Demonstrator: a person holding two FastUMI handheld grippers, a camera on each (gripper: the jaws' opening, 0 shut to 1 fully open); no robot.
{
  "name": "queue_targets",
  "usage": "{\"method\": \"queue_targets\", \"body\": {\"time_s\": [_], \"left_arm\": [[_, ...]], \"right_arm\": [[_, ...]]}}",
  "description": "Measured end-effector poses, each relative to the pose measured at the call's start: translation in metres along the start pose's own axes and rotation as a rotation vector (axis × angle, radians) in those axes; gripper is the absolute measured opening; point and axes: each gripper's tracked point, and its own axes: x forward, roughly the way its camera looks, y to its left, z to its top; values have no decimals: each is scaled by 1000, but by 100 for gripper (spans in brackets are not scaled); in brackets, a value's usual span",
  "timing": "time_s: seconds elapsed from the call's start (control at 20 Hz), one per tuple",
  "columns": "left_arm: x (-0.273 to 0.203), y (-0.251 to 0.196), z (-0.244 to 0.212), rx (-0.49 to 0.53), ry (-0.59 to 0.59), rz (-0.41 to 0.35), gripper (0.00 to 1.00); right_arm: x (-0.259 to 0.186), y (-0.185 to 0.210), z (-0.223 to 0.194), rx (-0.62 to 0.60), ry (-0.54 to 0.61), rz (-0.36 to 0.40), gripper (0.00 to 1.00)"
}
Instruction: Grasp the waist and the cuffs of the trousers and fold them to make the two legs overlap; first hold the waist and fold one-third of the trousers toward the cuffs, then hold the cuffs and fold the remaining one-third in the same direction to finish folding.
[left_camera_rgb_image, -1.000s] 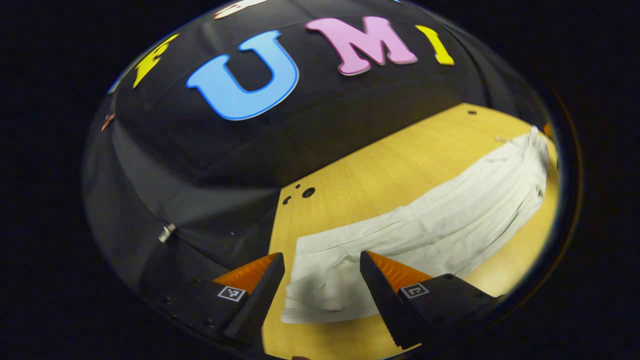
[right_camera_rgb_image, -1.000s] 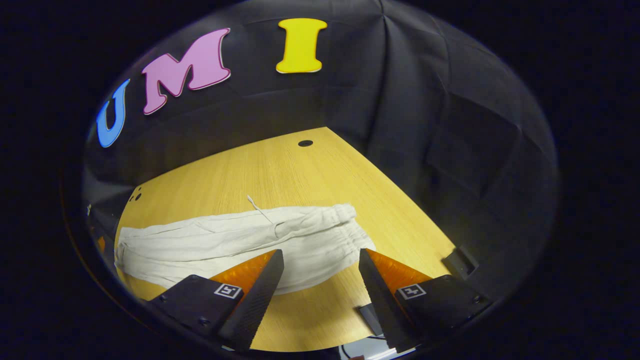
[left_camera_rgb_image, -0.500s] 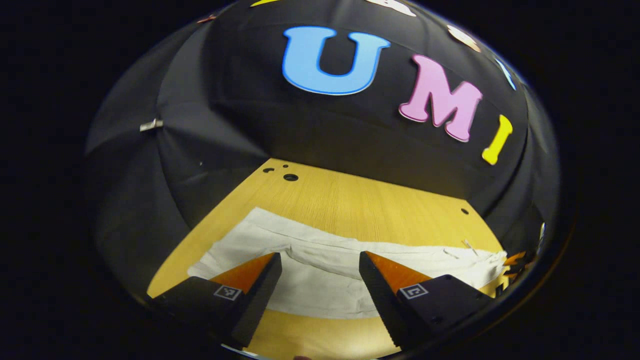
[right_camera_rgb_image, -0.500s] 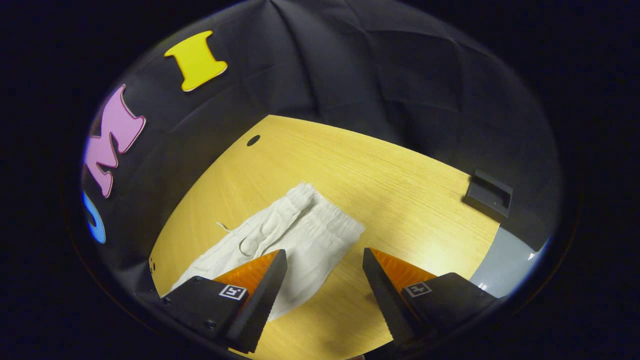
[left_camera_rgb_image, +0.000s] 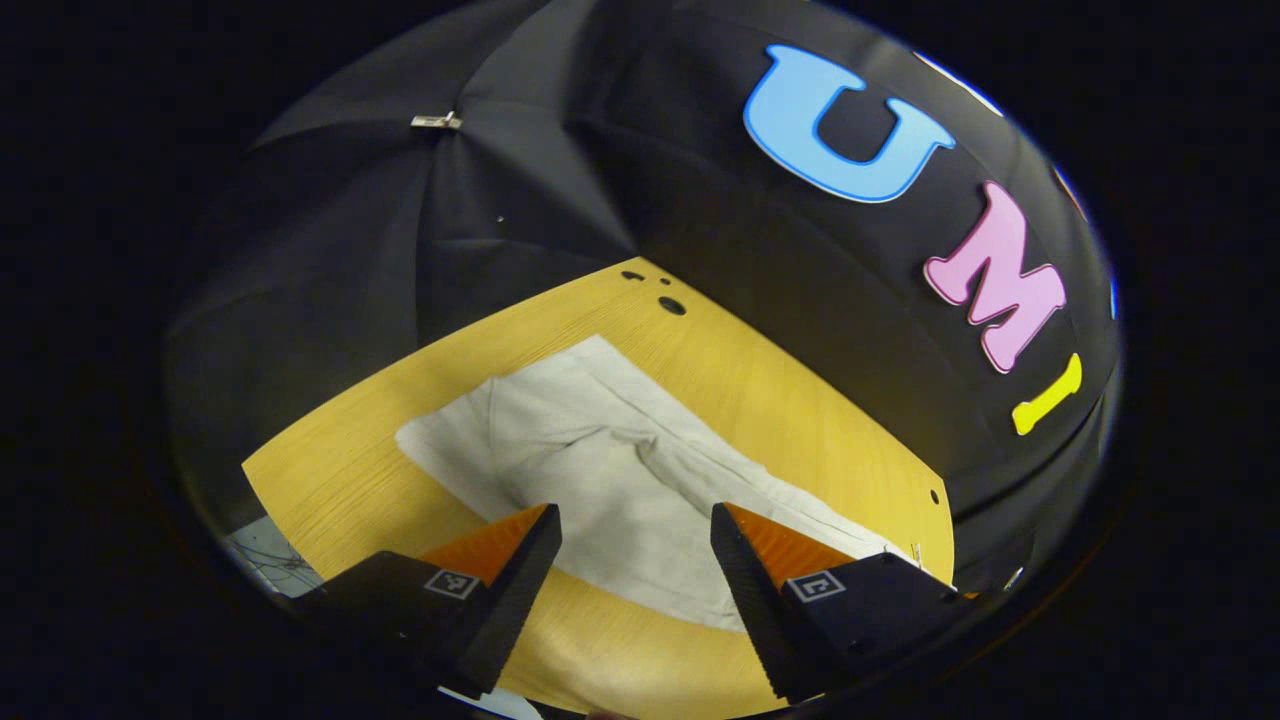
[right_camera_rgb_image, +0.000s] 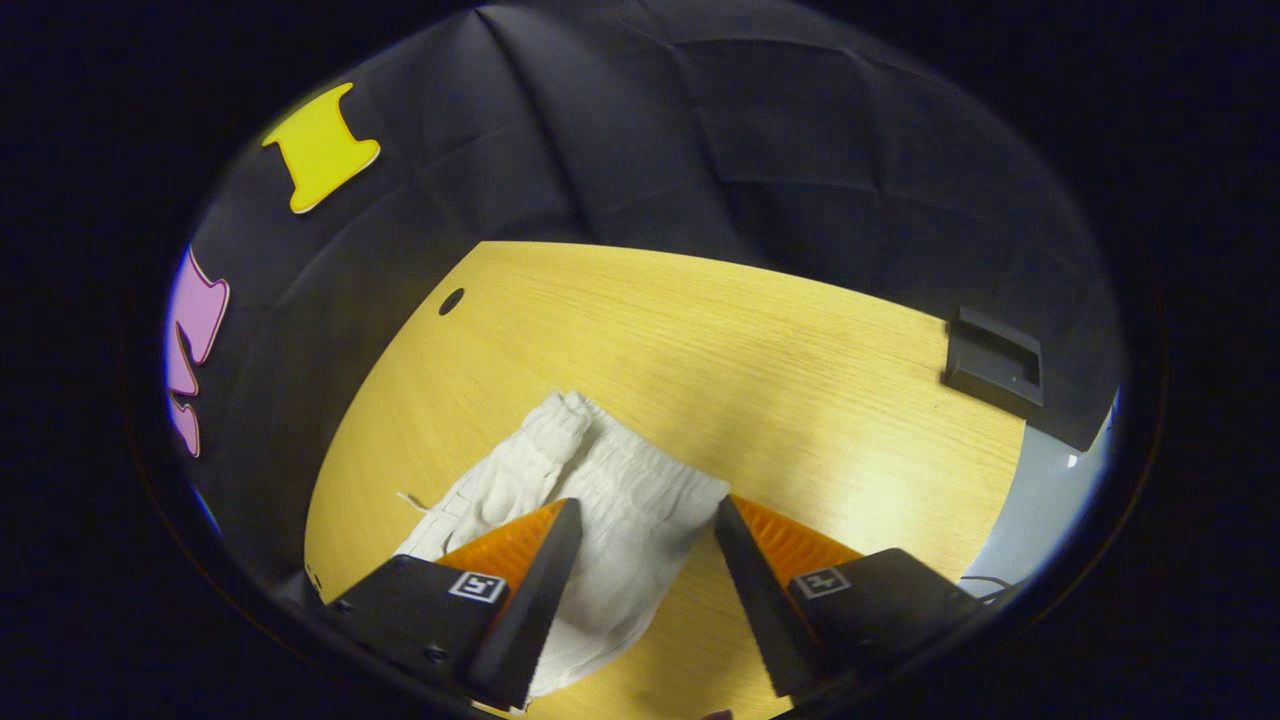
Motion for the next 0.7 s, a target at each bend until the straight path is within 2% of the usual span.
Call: {"method": "queue_targets", "body": {"time_s": [0.05, 0.1, 0.15, 0.2, 0.25, 0.3, 0.35, 0.5, 0.65, 0.7], "left_arm": [[3, 7, -5, -13, 16, 10, 95], [4, 12, -8, -34, 31, 16, 91], [5, 15, -12, -64, 49, 16, 95], [5, 19, -17, -106, 68, 19, 95], [7, 22, -22, -143, 81, 19, 91], [10, 27, -25, -188, 93, 21, 96], [14, 32, -28, -229, 104, 28, 96], [28, 46, -25, -312, 109, 59, 96], [45, 50, -23, -331, 113, 70, 96], [50, 48, -17, -330, 107, 64, 92]], "right_arm": [[1, 0, 3, 12, -6, -11, 75], [3, 0, -2, 16, 25, -9, 74], [5, 1, -2, 39, 40, -4, 55], [5, 5, -3, 87, 45, 1, 36], [5, 9, -3, 117, 50, 13, 23], [5, 8, -1, 146, 39, 15, 18], [5, 8, -2, 153, 33, 12, 13], [6, 4, -1, 125, 15, 2, 12], [4, 4, -2, 112, 24, -3, 12], [5, 4, -2, 109, 25, -2, 12]]}}
